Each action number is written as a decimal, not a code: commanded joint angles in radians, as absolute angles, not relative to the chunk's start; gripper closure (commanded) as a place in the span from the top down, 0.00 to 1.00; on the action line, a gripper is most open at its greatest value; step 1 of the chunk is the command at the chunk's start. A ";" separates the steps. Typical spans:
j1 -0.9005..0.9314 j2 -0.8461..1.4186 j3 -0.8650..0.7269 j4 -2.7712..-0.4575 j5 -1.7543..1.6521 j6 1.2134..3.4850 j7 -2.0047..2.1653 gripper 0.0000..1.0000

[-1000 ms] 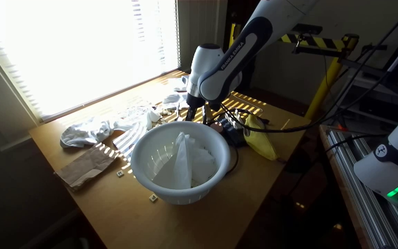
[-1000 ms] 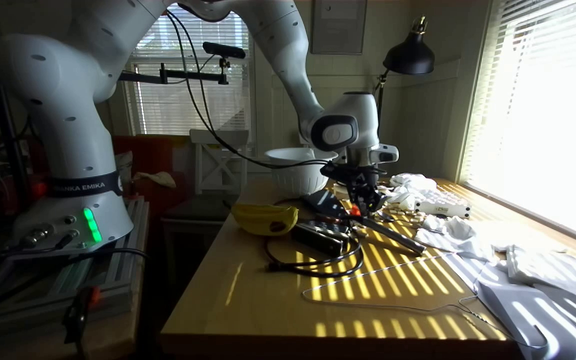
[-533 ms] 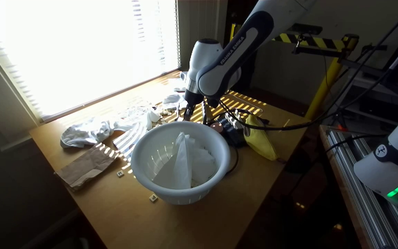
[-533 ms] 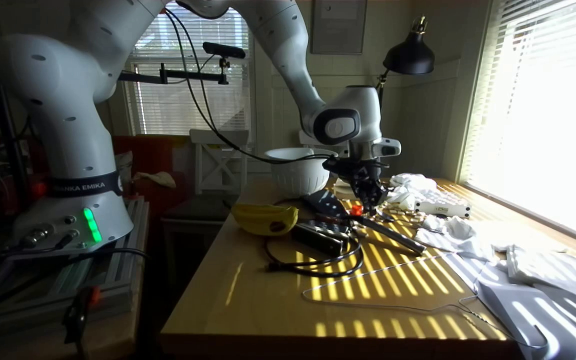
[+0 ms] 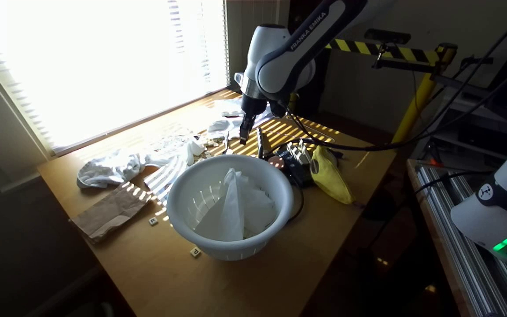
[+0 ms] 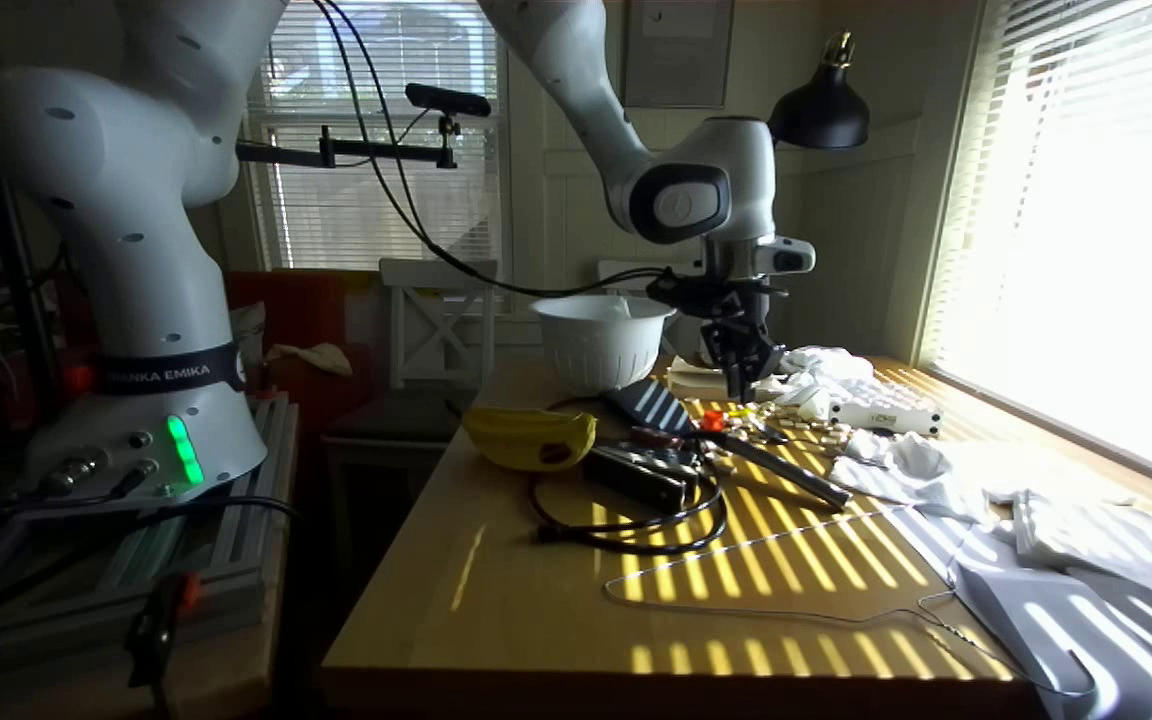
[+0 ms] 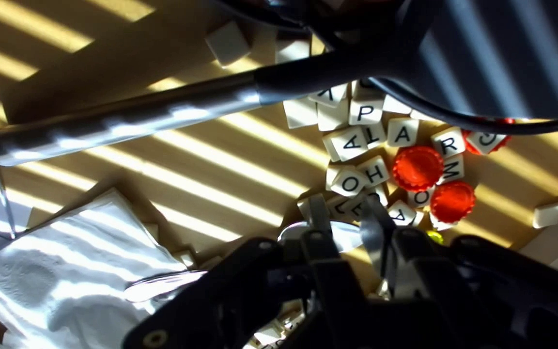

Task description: Pick up two objects from the table and put them inside the banana purse.

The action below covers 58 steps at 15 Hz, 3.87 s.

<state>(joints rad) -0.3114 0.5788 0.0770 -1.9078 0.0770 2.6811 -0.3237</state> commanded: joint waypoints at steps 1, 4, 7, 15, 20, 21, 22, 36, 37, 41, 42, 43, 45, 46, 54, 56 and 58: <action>-0.319 0.578 0.083 -1.929 0.115 2.629 -0.340 0.06; -0.322 0.617 0.095 -1.936 0.142 2.696 -0.348 0.45; -0.317 0.651 0.101 -1.935 0.152 2.771 -0.327 0.58; -0.322 0.713 0.120 -1.908 0.122 2.833 -0.323 1.00; -0.303 0.720 0.100 -1.894 0.088 2.828 -0.330 0.96; -0.299 0.719 0.096 -1.892 0.081 2.830 -0.334 0.96; -0.288 0.717 0.085 -1.893 0.068 2.835 -0.334 0.95; -0.248 0.715 0.052 -1.900 -0.009 2.807 -0.324 1.00; -0.252 0.717 0.056 -1.899 -0.009 2.804 -0.326 1.00; -0.261 0.726 0.057 -1.895 -0.009 2.803 -0.323 0.82; -0.261 0.727 0.055 -1.895 -0.010 2.803 -0.321 0.68; -0.262 0.726 0.054 -1.895 -0.011 2.803 -0.320 0.61; -0.263 0.725 0.054 -1.894 -0.012 2.805 -0.320 0.46; -0.263 0.725 0.054 -1.893 -0.012 2.806 -0.321 0.40; -0.273 0.729 0.064 -1.888 -0.009 2.810 -0.324 0.06; -0.293 0.701 0.089 -1.902 0.005 2.800 -0.337 0.06; -0.319 0.662 0.119 -1.926 0.023 2.792 -0.351 0.06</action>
